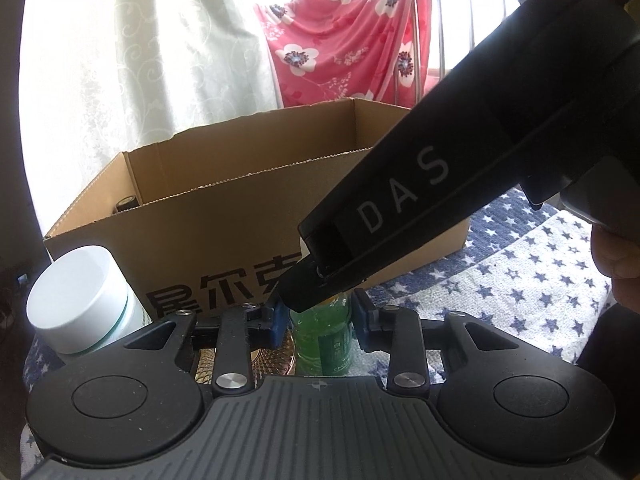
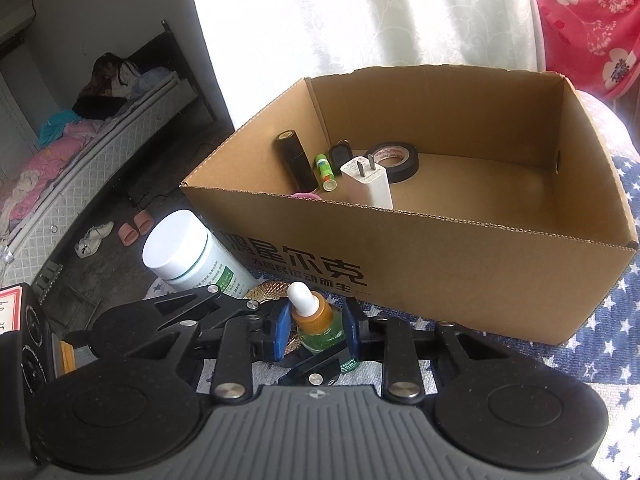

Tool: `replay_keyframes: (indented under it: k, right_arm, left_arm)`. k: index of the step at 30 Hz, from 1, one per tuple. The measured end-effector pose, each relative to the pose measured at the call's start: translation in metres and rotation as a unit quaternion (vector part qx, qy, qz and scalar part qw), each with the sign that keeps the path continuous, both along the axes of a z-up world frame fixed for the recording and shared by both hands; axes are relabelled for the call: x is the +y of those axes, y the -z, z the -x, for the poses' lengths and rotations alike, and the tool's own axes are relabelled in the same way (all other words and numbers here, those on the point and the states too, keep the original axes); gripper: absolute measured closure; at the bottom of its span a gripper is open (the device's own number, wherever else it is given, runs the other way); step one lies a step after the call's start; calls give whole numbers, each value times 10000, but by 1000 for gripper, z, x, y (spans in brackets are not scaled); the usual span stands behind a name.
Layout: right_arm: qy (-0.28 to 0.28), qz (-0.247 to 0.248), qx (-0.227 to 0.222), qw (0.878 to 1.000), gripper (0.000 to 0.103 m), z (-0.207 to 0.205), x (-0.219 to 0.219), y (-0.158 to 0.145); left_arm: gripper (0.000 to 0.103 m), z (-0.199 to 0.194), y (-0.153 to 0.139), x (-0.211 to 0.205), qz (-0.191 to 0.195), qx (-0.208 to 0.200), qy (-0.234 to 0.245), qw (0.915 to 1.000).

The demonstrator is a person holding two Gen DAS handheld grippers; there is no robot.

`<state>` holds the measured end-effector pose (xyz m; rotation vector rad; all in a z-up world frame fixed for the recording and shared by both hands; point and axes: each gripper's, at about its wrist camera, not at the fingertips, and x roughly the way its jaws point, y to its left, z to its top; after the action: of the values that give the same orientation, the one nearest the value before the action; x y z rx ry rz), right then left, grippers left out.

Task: Organize rigid objects
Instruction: 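Grasp the green dropper bottle by its orange cap with the right tool, then carry the dropper bottle into the box and open the right tool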

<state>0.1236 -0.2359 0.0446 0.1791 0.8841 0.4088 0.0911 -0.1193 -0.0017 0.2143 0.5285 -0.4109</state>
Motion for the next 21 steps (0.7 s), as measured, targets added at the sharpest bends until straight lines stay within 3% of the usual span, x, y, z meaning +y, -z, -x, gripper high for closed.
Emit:
replay_keyframes:
  k: [10,16,21]
  right_arm:
    - [67,134,-189,9997,79,17,5,-16]
    - [-13,151,-667,9977,80,35,13,-60]
    - [-95,101,-1036,9945,79,24,15,-103]
  left_arm:
    - [71,20,-14,9,77,-113,40,9999]
    - [71,41,-56,25,134,-550,22,9984]
    - [71,31,-96,37,170,-791,80,9967]
